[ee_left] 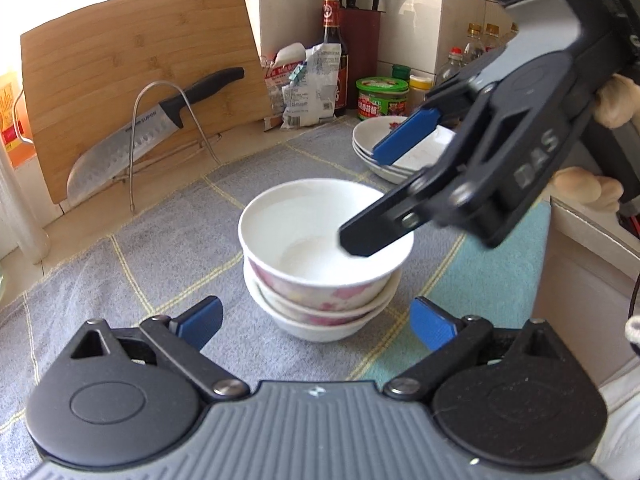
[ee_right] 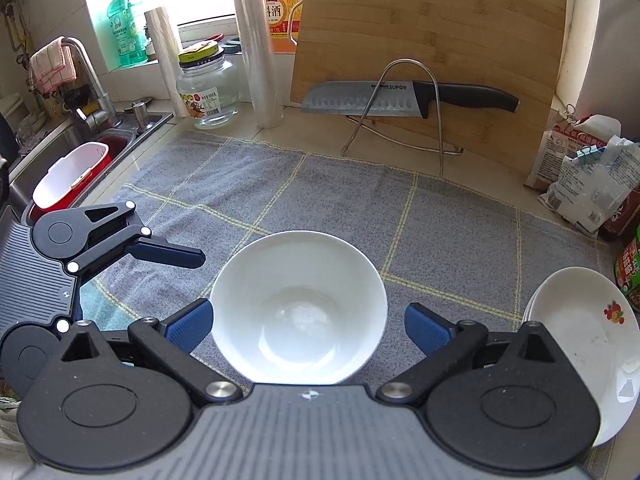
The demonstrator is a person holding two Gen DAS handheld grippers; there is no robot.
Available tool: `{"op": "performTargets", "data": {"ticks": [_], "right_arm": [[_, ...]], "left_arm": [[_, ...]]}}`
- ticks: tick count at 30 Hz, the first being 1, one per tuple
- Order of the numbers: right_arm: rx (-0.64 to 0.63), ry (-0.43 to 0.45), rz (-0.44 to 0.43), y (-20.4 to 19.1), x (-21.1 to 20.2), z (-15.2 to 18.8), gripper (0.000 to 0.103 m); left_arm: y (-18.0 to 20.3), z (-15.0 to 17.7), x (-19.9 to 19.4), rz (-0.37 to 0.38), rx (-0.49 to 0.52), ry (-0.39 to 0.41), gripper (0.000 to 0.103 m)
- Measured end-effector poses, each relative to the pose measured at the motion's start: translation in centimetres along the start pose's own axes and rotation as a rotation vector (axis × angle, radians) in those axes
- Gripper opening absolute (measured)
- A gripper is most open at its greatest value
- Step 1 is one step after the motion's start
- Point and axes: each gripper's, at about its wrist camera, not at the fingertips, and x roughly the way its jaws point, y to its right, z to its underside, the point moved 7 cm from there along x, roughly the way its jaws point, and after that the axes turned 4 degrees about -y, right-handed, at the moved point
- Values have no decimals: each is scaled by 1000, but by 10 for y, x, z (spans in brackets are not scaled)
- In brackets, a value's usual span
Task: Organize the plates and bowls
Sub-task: 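Lower the pink-flower bowl into the white bowl and open the right gripper, then grasp the stacked bowls with both grippers from opposite rims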
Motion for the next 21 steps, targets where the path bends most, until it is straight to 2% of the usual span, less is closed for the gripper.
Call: {"op": "performTargets", "data": {"ticks": [6,10,13,17,21], "right_arm": [[-5,-22,26,-5,-10,27,103],[-42,-75,58,0,6,51,103],[-78,-115,73,9,29,66,103],[-178,-109,96,20,53,74,103],[-246,-113,16,28,69,75,103]], "left_arm": [[-10,17,15,33,-2,-47,100],[-11,22,29,29,-25,-68,100],[-13,23,37,12,-62,-82,99],[-8,21,47,-49,-79,-89,99],[0,21,57,-92,-128,-114,99]]}}
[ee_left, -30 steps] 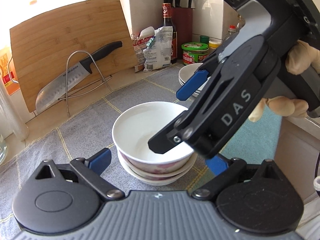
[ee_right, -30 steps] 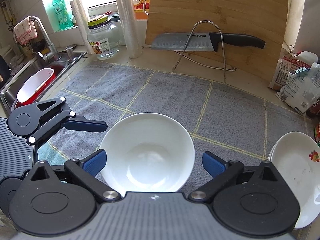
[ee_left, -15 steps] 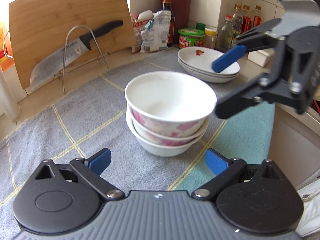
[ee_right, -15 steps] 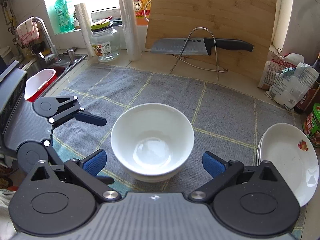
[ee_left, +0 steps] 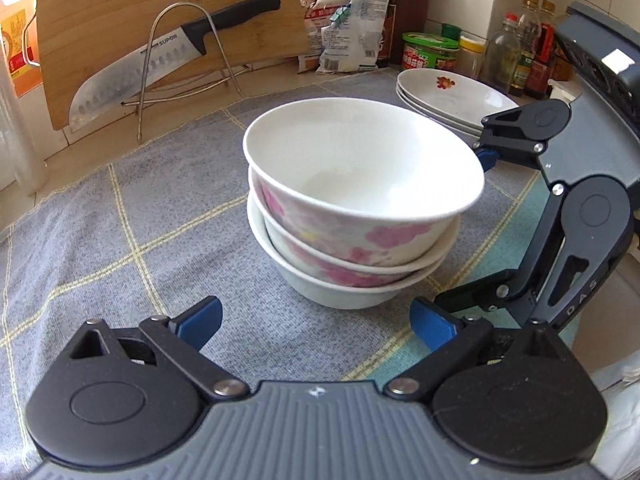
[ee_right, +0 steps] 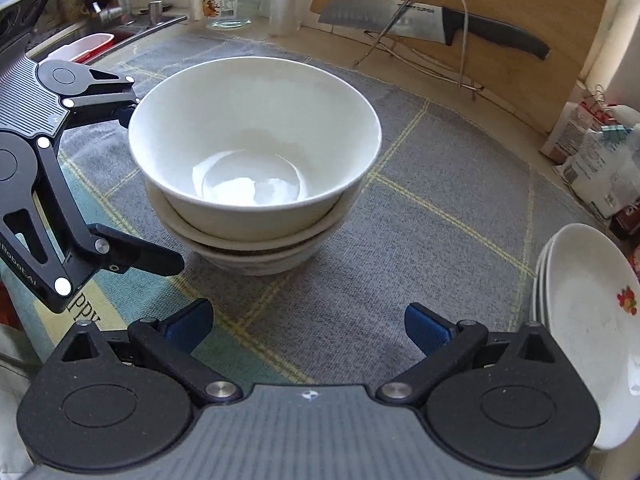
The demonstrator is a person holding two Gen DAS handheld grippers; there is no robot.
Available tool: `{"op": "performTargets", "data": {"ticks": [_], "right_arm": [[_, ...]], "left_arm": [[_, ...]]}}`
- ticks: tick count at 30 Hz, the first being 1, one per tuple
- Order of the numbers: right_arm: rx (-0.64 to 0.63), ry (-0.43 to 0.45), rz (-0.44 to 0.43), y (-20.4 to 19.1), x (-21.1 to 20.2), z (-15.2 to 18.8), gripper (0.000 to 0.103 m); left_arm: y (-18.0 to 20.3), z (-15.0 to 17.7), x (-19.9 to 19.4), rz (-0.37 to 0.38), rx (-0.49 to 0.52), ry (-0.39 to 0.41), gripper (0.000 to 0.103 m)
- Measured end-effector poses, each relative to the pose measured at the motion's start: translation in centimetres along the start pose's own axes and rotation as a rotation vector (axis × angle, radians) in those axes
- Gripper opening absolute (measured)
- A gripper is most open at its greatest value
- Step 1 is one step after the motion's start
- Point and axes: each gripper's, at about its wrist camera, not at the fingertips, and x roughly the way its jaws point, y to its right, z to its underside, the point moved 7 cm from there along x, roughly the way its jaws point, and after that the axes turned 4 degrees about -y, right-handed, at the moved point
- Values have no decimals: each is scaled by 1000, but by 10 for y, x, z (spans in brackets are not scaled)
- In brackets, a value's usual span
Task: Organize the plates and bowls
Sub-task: 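Grasp the stacked bowls with both grippers from opposite rims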
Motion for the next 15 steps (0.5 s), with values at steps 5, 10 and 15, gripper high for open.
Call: {"op": "performTargets", "data": {"ticks": [5,10,15], "right_arm": [[-73,41,-91,4,6,0,103],[-119,50,-117,4,6,0,103],[-132,67,-124,6,6,2,103]], "left_arm": [[7,4,6,-39,-54,-21,99],[8,10,10,-79,-72,-38,102],[7,8,11,-61,-42,-27,103]]}}
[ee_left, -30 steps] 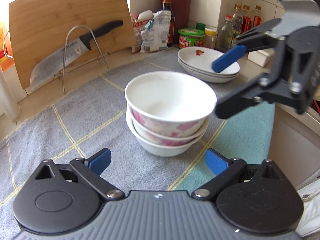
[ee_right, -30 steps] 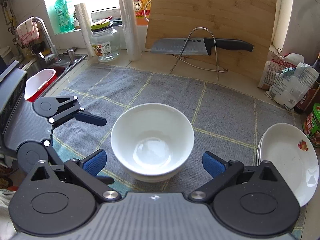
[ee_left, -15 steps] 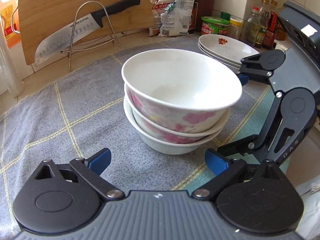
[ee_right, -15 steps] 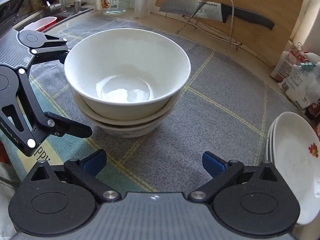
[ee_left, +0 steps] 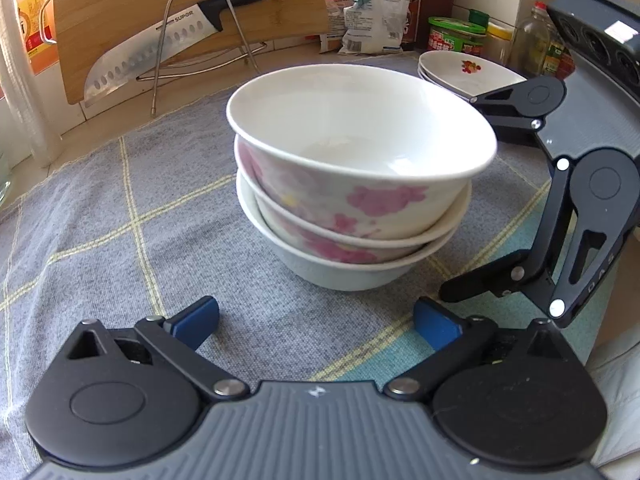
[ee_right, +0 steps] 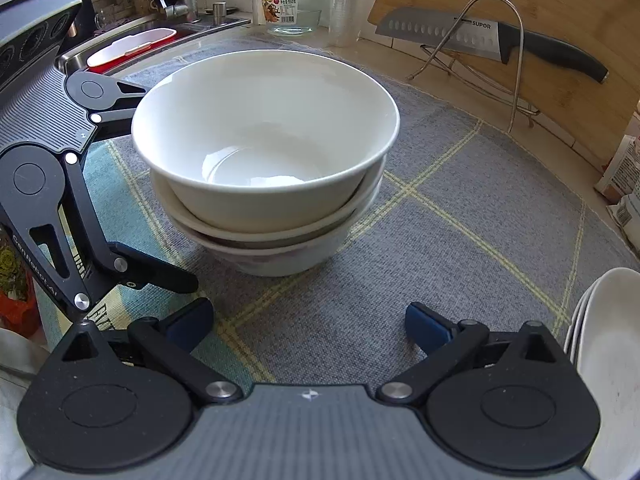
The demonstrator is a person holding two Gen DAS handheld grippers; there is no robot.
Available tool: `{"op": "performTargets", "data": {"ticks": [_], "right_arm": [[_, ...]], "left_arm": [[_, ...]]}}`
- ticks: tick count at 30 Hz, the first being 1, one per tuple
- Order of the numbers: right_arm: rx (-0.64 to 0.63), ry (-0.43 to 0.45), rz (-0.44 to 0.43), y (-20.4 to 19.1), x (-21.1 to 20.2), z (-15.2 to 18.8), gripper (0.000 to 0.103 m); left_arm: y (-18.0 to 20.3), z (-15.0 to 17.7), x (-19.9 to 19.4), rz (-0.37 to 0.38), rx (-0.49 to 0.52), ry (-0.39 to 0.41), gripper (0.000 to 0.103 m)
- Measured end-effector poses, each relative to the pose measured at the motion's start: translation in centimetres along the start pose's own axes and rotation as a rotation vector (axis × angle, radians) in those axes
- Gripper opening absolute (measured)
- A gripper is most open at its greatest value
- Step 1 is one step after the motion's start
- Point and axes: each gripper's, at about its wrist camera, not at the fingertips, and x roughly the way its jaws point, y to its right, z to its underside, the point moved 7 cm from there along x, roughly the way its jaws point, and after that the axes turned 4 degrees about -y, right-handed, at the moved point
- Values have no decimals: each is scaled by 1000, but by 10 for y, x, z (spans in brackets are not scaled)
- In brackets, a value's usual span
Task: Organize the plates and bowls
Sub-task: 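Grasp the stacked bowls with both grippers from opposite rims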
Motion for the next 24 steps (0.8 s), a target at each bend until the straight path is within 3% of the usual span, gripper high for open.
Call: {"op": "performTargets", "data": {"ticks": [8,24], "right_arm": [[-4,50,1,1,-1,4,103],[-29,-36,-8,-1,13,-18,103]], "left_arm": [[0,-2,1,60,89,35,103],[-9,-19,14,240,339,30,99]]}}
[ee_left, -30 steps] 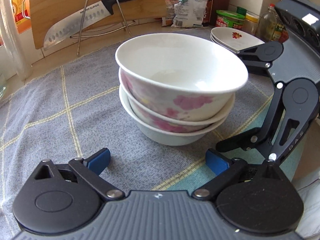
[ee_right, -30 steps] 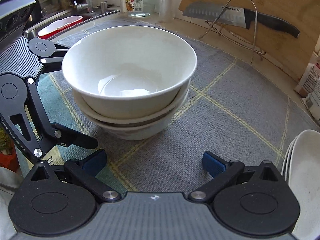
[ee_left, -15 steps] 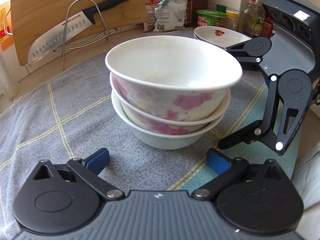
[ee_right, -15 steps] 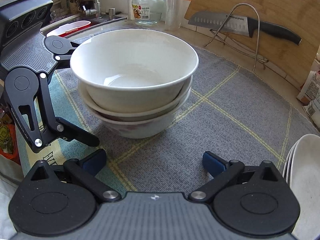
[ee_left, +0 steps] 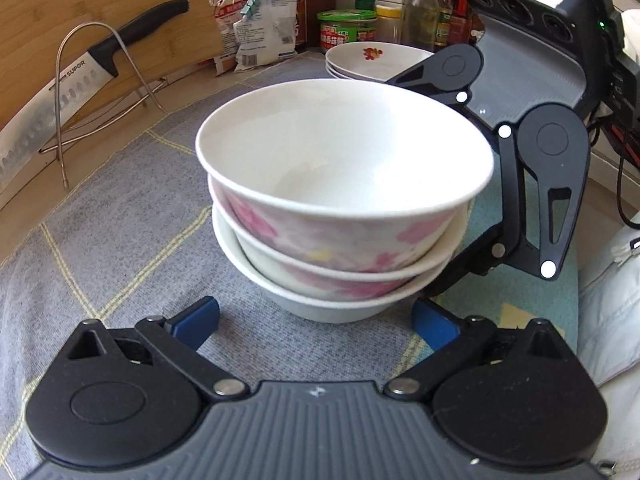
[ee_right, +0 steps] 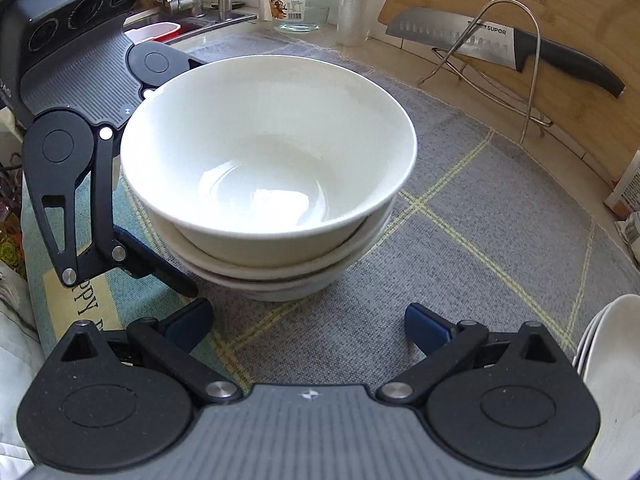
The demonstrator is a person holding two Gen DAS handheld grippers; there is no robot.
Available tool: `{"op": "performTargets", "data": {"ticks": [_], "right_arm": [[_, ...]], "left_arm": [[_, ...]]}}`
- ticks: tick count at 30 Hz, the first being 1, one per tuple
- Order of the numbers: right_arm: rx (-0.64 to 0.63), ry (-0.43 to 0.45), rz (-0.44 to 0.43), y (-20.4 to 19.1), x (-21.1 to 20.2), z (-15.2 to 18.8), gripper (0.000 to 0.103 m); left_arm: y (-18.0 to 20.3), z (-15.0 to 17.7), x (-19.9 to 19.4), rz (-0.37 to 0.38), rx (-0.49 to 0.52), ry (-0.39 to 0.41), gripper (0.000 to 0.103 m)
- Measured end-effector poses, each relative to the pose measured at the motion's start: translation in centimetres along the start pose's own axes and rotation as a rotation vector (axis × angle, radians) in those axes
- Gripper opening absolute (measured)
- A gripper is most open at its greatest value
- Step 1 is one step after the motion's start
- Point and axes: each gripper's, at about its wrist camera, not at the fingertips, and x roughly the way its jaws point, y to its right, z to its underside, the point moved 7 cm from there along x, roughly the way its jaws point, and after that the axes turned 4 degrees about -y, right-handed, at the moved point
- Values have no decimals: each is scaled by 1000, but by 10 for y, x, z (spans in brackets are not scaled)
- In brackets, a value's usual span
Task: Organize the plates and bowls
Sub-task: 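Grasp the stacked bowls with both grippers from opposite rims, then carry the stacked bowls with both grippers onto the white plate stack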
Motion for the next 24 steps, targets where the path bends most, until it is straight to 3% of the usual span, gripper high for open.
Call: {"op": "performTargets", "data": {"ticks": [6,12,17,24], "right_arm": [[-96,5,6,-4,1,-10,101],[-172,19,-46,-7,-3,-21,94],[-228,2,-81,-9,-2,-25,87],[-261,-30,-106,-10,1,-31,86]], "left_arm": [[-2,-8,-4,-2,92,4,93],[4,-12,-5,10,181,-16,90],[2,-15,-4,43,214,-32,84],[-1,-20,0,94,268,-46,82]]}}
